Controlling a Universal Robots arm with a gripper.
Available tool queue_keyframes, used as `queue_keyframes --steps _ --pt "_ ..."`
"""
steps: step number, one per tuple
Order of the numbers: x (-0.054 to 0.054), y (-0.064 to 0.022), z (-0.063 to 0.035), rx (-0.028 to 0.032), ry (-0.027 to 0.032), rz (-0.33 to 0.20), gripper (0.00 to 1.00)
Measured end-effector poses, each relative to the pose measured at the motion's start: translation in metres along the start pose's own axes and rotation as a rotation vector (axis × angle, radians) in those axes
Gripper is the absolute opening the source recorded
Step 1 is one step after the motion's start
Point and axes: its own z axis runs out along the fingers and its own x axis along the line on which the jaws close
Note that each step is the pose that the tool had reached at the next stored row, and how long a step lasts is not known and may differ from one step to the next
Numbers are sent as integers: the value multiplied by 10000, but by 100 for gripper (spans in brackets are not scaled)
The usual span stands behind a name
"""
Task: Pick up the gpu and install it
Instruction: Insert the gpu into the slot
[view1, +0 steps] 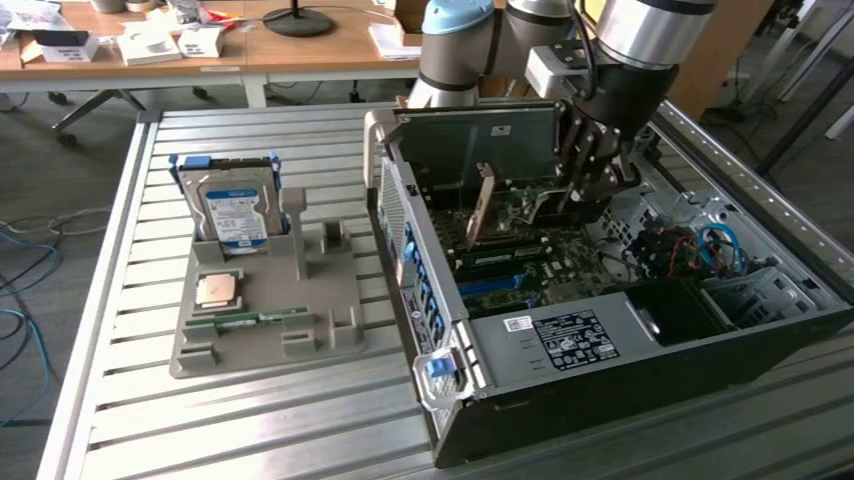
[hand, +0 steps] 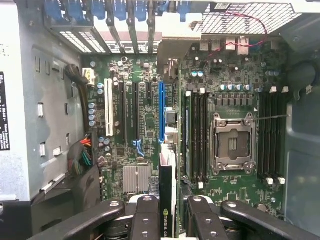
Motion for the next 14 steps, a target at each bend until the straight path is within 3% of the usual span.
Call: queue_keyframes --steps 5,14 --pt "0 1 10 2 -5 2 26" --pt "8 4 165 1 -1 2 26"
